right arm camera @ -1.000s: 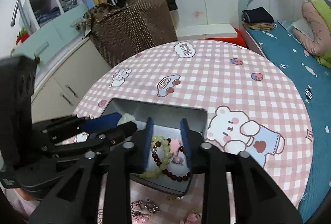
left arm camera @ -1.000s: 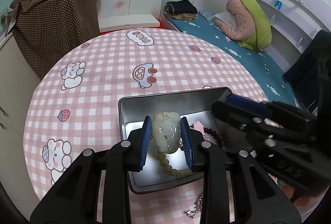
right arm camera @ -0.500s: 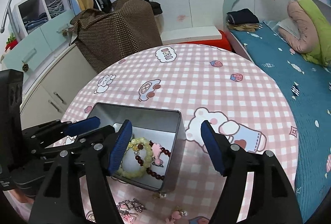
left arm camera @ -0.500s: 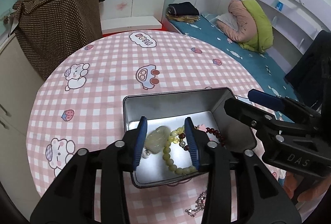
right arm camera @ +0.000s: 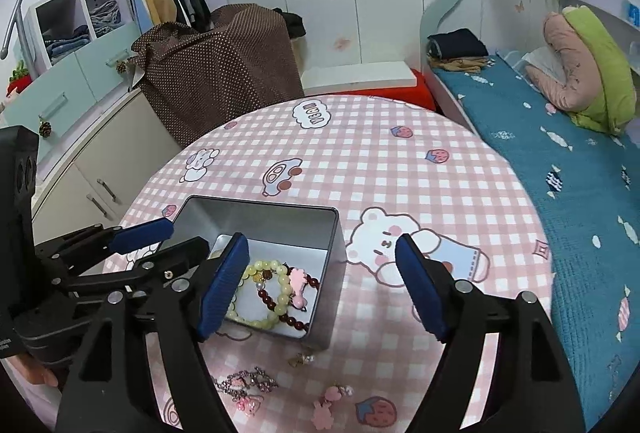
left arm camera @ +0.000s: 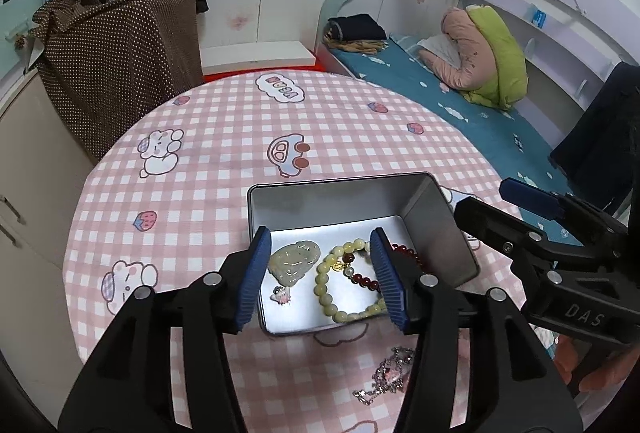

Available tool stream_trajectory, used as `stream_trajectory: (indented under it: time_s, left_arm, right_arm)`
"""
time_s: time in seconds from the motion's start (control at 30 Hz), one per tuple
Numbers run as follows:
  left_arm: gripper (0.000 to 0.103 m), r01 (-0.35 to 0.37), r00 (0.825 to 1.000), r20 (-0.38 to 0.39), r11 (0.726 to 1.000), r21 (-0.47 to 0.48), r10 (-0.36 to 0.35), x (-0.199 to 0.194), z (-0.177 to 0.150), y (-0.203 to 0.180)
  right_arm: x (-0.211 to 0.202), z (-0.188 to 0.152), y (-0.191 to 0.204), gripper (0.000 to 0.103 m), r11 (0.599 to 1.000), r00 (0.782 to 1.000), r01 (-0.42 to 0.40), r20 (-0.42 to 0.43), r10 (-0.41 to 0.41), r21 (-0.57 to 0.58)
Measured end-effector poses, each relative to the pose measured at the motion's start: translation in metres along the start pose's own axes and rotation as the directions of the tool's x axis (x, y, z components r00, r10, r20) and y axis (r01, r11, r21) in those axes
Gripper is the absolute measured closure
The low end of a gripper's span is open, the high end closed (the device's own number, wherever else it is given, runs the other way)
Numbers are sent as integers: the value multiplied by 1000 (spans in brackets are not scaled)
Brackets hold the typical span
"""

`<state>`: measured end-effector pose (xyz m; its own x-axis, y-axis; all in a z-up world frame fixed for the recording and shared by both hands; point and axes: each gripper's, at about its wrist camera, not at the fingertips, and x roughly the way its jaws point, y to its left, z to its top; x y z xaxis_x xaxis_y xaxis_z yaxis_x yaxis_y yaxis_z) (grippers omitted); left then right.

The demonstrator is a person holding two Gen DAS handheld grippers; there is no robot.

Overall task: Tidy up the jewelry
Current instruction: 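Move both grippers back to the pink charms beside the grey box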

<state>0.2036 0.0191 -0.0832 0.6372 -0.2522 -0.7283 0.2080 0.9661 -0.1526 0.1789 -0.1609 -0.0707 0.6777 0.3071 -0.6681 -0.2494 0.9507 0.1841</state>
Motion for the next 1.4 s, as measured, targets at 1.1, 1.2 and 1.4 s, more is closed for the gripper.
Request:
stream_trajectory:
  time_s: [1.1, 1.2, 1.4]
  left_arm:
    - [16, -97, 995, -19, 995, 31, 97, -44, -82, 3]
    - [16, -104, 994, -38, 994, 31, 105, -41, -91, 8]
    - [16, -116, 991, -73, 993, 5, 116, -35, -105, 23]
  right_arm:
    - [-23, -100, 53, 10, 981, 999, 27, -36, -35, -190]
    - [-16, -103, 55, 19, 983, 998, 21, -48, -30, -183]
    - [2, -111, 62, 37, 982, 995, -7, -101, -12, -191]
